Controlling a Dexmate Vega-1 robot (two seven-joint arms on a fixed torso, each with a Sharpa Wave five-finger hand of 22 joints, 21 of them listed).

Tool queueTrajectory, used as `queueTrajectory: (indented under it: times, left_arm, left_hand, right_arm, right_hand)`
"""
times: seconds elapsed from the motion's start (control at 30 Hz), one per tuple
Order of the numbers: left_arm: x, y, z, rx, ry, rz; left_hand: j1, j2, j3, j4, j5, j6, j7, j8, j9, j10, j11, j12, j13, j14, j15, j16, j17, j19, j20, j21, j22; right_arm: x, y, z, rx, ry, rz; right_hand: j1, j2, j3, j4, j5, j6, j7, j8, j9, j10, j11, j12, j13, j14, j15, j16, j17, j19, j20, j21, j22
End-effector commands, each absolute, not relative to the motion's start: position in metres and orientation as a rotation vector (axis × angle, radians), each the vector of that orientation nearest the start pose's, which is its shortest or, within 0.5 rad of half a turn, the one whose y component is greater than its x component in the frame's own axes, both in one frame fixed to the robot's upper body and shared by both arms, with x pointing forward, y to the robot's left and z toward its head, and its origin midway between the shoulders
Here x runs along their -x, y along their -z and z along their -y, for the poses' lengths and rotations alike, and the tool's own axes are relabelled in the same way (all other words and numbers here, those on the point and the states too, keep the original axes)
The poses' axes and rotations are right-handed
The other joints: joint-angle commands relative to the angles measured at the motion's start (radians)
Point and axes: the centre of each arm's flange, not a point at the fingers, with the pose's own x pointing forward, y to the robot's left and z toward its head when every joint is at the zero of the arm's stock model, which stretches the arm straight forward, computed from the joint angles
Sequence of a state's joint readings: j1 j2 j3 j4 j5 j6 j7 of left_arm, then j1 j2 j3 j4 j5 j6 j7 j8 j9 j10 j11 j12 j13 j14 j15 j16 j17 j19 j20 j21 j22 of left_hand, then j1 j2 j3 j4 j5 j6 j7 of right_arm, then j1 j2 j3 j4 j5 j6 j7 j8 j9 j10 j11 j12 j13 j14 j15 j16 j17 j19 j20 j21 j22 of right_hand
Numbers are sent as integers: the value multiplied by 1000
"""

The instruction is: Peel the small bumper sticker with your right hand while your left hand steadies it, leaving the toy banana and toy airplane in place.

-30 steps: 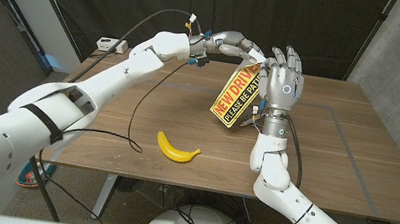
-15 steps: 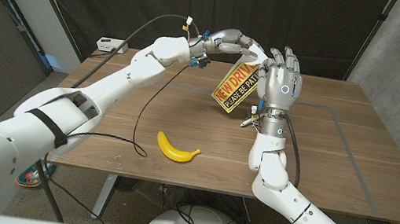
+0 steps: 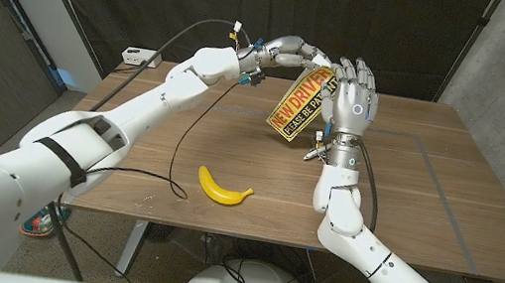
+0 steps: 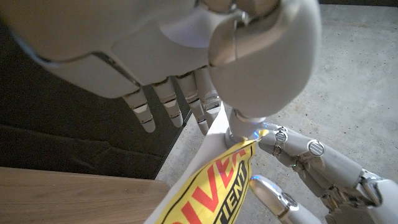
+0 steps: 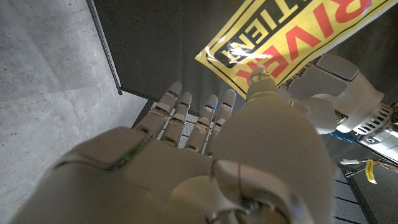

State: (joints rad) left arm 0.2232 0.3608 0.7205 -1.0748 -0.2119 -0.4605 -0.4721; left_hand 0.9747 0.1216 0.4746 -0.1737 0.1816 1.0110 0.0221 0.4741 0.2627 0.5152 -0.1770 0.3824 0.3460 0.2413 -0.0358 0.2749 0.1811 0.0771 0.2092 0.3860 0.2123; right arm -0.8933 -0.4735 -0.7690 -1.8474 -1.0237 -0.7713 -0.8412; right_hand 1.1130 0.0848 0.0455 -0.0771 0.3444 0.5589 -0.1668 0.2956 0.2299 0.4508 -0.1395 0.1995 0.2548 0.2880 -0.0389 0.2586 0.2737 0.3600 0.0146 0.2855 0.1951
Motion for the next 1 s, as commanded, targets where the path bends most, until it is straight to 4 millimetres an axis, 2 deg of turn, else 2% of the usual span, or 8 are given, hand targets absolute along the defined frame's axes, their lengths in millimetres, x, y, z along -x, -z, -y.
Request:
queueTrajectory:
  times: [0.03,0.07,0.17,0.37,0.53,0.6,0.67,1.0]
  left_arm:
    - [-625,-186,-78,-852,773,934]
    - [-626,-185,-77,-856,776,929]
    - [-627,-185,-76,-861,776,924]
    - [-627,-187,-72,-866,775,929]
    - [-628,-187,-70,-861,778,923]
    - [-628,-187,-69,-858,778,923]
    - [-628,-187,-69,-851,781,923]
    - [-631,-184,-71,-755,724,919]
  left_hand:
    - [17,0,-1,-5,5,25,19,18,-1,12,-4,2,4,0,-25,-5,3,-1,5,8,3]
    - [18,0,-1,-5,6,28,20,18,-1,12,-4,2,4,0,-24,-5,4,-1,5,8,3]
    - [20,-2,-3,-4,6,31,19,17,-3,12,-4,1,5,-1,-21,-7,4,-3,5,7,3]
    - [26,-4,-6,-2,8,31,19,15,-2,11,-4,-1,8,-2,-20,-9,4,-7,5,6,3]
    - [28,-4,-9,0,9,30,19,15,2,10,-4,-3,10,-3,-20,-10,4,-9,5,6,3]
    - [29,-4,-10,0,10,29,18,15,3,8,-4,-4,11,-3,-18,-10,4,-9,5,6,3]
    - [30,-4,-11,1,11,29,18,15,5,9,-3,-4,12,-3,-19,-10,4,-10,5,6,3]
    - [33,-5,-17,4,13,26,17,15,14,12,-1,-6,16,-1,-19,-12,5,-10,5,7,3]
  right_arm:
    - [-507,-20,139,1195,985,1040]
    - [-508,-21,140,1187,988,1051]
    - [-508,-23,139,1197,975,1061]
    - [-511,-25,135,1243,926,1058]
    - [-514,-24,136,1244,911,1061]
    - [-515,-24,136,1242,909,1068]
    - [-515,-23,136,1239,916,1075]
    - [-510,-19,138,1206,914,1096]
  right_hand:
    - [-4,2,-6,-1,13,-83,1,-48,-11,-27,3,-4,-1,-7,-122,-7,1,0,7,-3,0]
    - [-5,3,-6,-1,16,-108,1,-61,-14,-41,3,-8,-1,-8,-121,-8,1,1,8,-3,0]
    - [-4,6,-6,-2,19,-94,-12,-59,-17,-49,6,-7,-2,-8,-121,-10,1,-1,7,-4,0]
    - [17,27,7,-13,32,49,-41,-22,-25,-60,-12,1,-6,-21,-122,-19,0,-7,2,-9,0]
    - [33,57,12,-21,24,248,-49,21,-31,-15,-56,21,-15,-14,-137,-3,5,-9,-12,-11,1]
    - [33,64,10,-21,15,336,-42,40,-33,7,-58,26,-19,-13,-143,4,9,-9,-16,-11,1]
    - [34,68,5,-22,0,468,10,80,-27,40,-62,32,-23,-6,-150,15,10,-7,-24,-10,2]
    - [45,81,11,-24,-8,494,44,85,-25,73,-69,36,-25,2,-172,30,19,-3,-39,-8,2]
